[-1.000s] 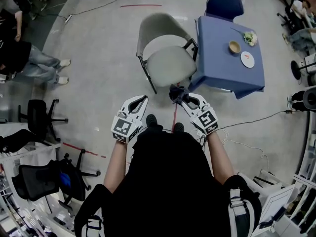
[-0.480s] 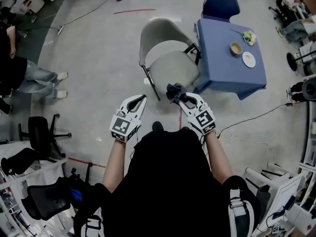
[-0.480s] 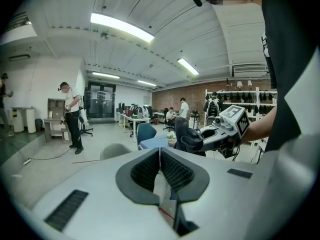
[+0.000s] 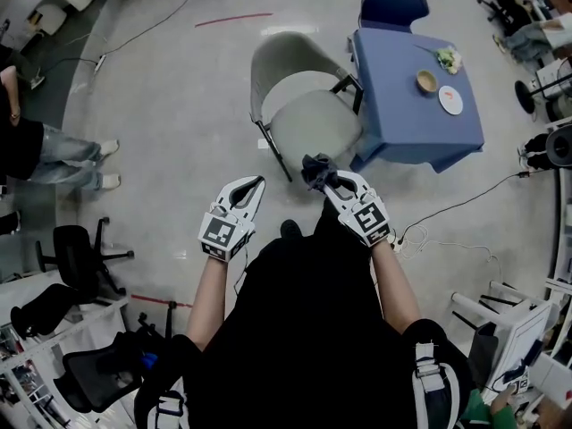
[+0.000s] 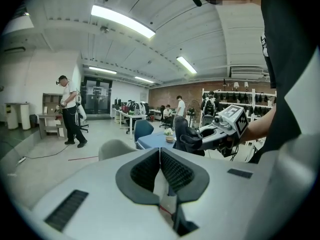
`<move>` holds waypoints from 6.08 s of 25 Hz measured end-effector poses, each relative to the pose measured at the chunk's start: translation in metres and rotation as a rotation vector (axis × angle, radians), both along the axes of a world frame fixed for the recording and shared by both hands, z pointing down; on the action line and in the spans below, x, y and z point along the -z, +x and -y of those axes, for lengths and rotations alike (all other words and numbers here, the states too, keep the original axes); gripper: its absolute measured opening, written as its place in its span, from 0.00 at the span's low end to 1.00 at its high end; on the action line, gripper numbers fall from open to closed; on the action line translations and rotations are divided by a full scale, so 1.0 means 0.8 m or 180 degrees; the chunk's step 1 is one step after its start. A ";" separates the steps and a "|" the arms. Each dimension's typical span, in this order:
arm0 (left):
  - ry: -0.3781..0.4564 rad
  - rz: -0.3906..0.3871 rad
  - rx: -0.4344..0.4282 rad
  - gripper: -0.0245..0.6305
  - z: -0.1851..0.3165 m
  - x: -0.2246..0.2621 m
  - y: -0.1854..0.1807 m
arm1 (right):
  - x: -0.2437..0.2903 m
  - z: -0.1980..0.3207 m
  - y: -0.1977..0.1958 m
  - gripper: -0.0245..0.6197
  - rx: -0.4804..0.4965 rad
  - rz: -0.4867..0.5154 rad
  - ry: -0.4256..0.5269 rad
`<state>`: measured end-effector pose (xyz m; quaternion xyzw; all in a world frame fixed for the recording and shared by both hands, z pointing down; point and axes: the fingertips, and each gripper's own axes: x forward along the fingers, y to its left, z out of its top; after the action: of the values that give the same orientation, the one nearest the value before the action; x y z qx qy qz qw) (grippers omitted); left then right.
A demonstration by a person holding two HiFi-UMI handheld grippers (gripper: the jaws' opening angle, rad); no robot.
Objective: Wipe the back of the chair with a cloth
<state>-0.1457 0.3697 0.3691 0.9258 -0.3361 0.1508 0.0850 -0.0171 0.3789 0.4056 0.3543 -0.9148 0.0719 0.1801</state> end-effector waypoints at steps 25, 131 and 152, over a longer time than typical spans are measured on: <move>-0.0121 0.0109 0.0442 0.08 0.237 -0.006 0.056 | -0.028 0.251 0.037 0.15 0.0614 0.0024 -0.0191; -0.0638 0.0114 0.0855 0.08 0.548 -0.113 0.020 | -0.366 0.781 0.017 0.16 0.0062 -0.0849 -0.0815; -0.0695 0.0120 0.0861 0.08 0.552 -0.123 0.019 | -0.414 0.782 0.058 0.16 -0.0060 -0.1035 -0.1011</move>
<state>-0.1304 -0.0718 0.4676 0.8544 -0.4407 0.1909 0.1982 0.0290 -0.2466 0.7367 0.3370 -0.8476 0.1586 0.3780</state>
